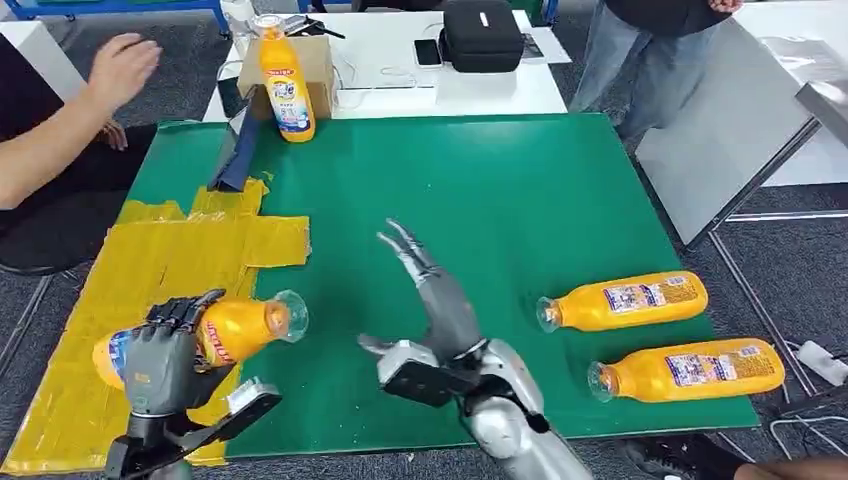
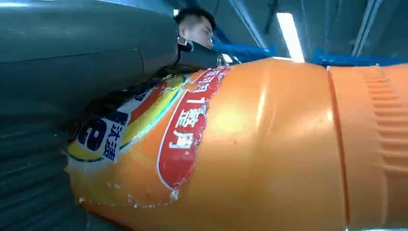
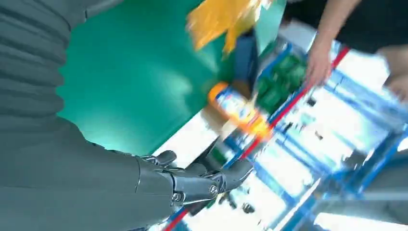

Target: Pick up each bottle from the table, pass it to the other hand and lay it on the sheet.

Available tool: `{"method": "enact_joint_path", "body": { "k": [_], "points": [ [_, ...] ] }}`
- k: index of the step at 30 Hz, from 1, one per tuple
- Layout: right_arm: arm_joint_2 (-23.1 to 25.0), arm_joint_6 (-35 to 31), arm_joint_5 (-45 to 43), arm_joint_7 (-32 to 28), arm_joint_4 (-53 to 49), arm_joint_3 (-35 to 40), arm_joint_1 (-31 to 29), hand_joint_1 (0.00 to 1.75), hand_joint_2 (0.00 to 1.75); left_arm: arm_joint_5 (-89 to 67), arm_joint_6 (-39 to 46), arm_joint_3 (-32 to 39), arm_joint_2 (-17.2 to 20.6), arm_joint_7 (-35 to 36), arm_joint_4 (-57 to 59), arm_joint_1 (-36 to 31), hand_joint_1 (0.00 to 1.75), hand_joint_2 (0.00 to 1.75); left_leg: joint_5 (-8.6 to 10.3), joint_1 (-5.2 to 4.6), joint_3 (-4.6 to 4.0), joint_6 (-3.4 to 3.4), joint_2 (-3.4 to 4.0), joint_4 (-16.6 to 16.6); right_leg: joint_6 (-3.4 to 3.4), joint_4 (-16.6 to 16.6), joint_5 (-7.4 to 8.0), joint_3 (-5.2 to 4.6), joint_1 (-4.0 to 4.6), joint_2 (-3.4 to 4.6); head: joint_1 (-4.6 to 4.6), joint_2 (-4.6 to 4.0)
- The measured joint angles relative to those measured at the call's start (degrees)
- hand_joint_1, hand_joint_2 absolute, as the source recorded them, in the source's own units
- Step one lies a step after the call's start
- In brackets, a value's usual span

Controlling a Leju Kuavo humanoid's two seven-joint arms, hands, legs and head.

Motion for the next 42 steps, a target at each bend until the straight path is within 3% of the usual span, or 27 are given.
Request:
{"method": "enact_joint_path", "body": {
  "k": [5, 9, 10, 18, 19, 24, 34, 36, 38, 42],
  "points": [
    [-3.06, 1.20, -0.72, -1.18, -3.71, -3.43, 2.45, 0.00, 1.75, -5.81, 2.24, -3.36, 2.25, 6.16, 6.90, -2.40, 1.75, 1.75, 0.00, -0.02, 0.02, 0.00, 0.18, 0.00, 0.03, 0.01, 0.04, -0.05, -0.01, 0.07, -0.02, 0.00],
    [-4.54, 1.92, -2.03, -1.24, -5.22, -4.37, 2.64, 0.00, 1.75, -9.38, -1.16, -5.78, 5.06, 9.45, 13.33, -4.46, 1.75, 1.75, 0.01, 0.02, 0.01, -0.01, 0.18, 0.00, 0.02, 0.05, 0.03, -0.05, 0.09, 0.07, 0.00, 0.00],
    [-4.85, 2.23, -2.32, -1.26, -5.53, -4.61, 2.60, 0.00, 1.75, -9.61, -2.04, -6.18, 5.68, 9.80, 14.75, -4.87, 0.00, 1.75, 0.01, 0.03, 0.02, -0.02, 0.22, 0.00, 0.01, 0.05, 0.04, -0.06, 0.09, 0.09, -0.02, 0.00],
    [-6.82, 4.13, -2.95, -1.22, -5.96, -5.07, 2.03, 0.00, 1.75, -12.80, -6.80, -8.28, 9.86, 17.11, 26.46, -9.86, 0.00, 1.75, 0.04, 0.07, 0.10, -0.01, 0.13, -0.01, -0.01, 0.06, 0.01, 0.12, 0.06, 0.05, -0.02, 0.00],
    [-7.25, 4.37, -2.99, -1.33, -5.96, -5.13, 2.07, 0.00, 1.75, -12.75, -6.80, -8.43, 10.29, 17.50, 27.25, -10.34, 0.00, 0.00, 0.03, 0.07, 0.14, -0.01, 0.13, -0.01, -0.01, 0.06, 0.01, 0.16, 0.06, 0.06, -0.02, 0.00],
    [-10.93, 5.70, -3.82, -3.91, -7.82, -6.44, 4.68, 0.00, 1.75, -10.30, -6.85, -8.00, 12.35, 17.17, 28.06, -10.26, 0.00, 0.00, 0.02, 0.05, 0.28, 0.00, 0.12, -0.01, 0.00, 0.04, 0.01, 0.31, 0.04, 0.05, -0.02, 0.00],
    [-17.68, 5.94, -2.36, -6.66, -16.24, -12.11, 14.44, 0.00, 1.75, 7.46, -7.88, -2.12, 12.46, 4.52, 22.69, -5.03, 0.00, 0.00, -0.06, 0.06, 0.27, -0.05, 0.13, -0.01, -0.02, 0.02, -0.01, 0.20, 0.06, 0.09, -0.02, 0.00],
    [-19.85, 6.23, -2.34, -6.66, -18.62, -13.86, 17.44, 0.00, 1.75, 18.56, -11.25, 0.03, 11.62, -2.41, 20.20, -3.42, 0.00, 0.00, -0.05, 0.06, 0.25, -0.05, 0.12, -0.01, -0.01, 0.01, -0.02, 0.16, 0.06, 0.07, 0.00, 0.00],
    [-22.61, 8.03, -2.75, -6.68, -21.30, -17.25, 20.85, 0.00, 1.75, 33.00, -19.94, 3.47, 9.91, -9.88, 16.18, -1.76, 0.00, 0.00, -0.05, 0.05, 0.16, -0.04, 0.08, -0.01, -0.01, 0.01, -0.03, 0.16, 0.05, 0.04, -0.02, 0.00],
    [-25.68, 12.35, -3.56, -6.68, -24.17, -23.89, 24.86, 0.00, 1.75, 43.94, -31.13, 9.25, 6.92, -14.95, 10.74, -0.44, 0.00, 0.00, -0.07, -0.01, 0.08, -0.01, 0.12, -0.01, 0.01, -0.01, 0.01, 0.04, 0.00, 0.08, -0.04, 0.00]
  ]
}}
